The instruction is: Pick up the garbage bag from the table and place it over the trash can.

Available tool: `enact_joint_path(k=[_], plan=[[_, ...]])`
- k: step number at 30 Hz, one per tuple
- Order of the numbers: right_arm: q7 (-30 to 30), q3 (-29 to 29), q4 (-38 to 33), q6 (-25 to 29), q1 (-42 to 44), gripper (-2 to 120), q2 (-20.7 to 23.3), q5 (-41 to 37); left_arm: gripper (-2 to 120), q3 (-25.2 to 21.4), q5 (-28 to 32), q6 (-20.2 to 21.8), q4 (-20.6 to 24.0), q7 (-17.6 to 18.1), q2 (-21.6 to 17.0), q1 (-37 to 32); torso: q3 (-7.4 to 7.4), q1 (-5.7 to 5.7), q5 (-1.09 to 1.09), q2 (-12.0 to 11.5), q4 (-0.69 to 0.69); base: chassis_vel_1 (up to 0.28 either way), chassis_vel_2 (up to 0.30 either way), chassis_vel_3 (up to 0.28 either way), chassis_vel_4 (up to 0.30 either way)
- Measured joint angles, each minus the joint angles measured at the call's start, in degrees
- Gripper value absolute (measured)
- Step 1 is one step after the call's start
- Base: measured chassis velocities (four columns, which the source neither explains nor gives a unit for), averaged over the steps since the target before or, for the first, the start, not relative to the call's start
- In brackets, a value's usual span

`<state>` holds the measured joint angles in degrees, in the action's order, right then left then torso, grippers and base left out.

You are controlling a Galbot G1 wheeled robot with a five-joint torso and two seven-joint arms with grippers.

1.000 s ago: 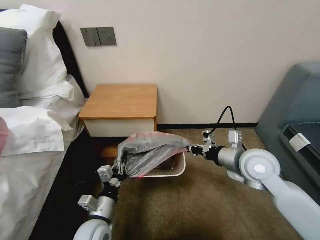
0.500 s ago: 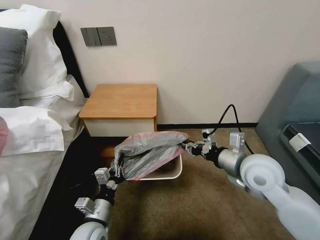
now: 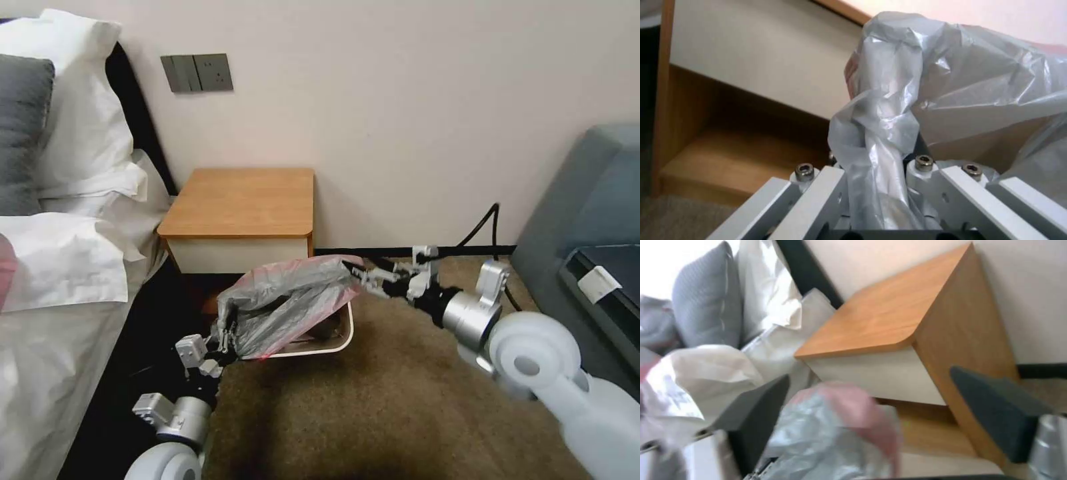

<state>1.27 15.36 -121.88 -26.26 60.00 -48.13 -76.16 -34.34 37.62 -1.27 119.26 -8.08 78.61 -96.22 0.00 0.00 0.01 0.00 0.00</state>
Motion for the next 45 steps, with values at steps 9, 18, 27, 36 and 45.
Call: enact_joint_path(k=[9, 18, 27, 36, 45], plan=[[-4.27, -0.72, 2.87, -2.53, -1.41, 100, 2.73, -12.29, 7, -2.79, 1.88, -0.22, -0.10, -5.83, -2.11, 0.80, 0.00, 0.00, -0.02, 0.00, -0.01, 0.000, 0.000, 0.000, 0.000], [-3.68, -1.61, 2.26, -2.54, -0.99, 83, 1.09, -15.00, 7, -2.59, 1.58, -0.22, -0.19, -6.20, -2.35, 0.69, 0.00, 0.01, -0.01, 0.00, -0.01, 0.000, 0.000, 0.000, 0.000], [-4.55, -2.21, 2.07, -2.52, -0.79, 51, 0.43, -12.94, 7, -2.34, 1.36, -0.15, -0.19, -6.38, -2.33, 0.78, 0.00, 0.01, -0.01, 0.00, -0.01, 0.000, 0.000, 0.000, 0.000], [-4.56, -2.27, 1.69, -2.14, -0.68, 22, -0.15, -12.55, 7, -2.08, 0.92, -0.16, -0.34, -6.35, -2.12, 0.79, 0.00, 0.00, -0.01, 0.00, -0.01, 0.000, 0.000, 0.000, 0.000], [-2.38, -3.15, 2.63, -1.94, -2.17, 0, -0.76, -11.96, 7, -1.79, 0.37, -0.61, -0.28, -6.83, -1.52, 0.21, 0.00, 0.01, -0.01, 0.00, -0.01, 0.000, 0.000, 0.000, 0.000]])
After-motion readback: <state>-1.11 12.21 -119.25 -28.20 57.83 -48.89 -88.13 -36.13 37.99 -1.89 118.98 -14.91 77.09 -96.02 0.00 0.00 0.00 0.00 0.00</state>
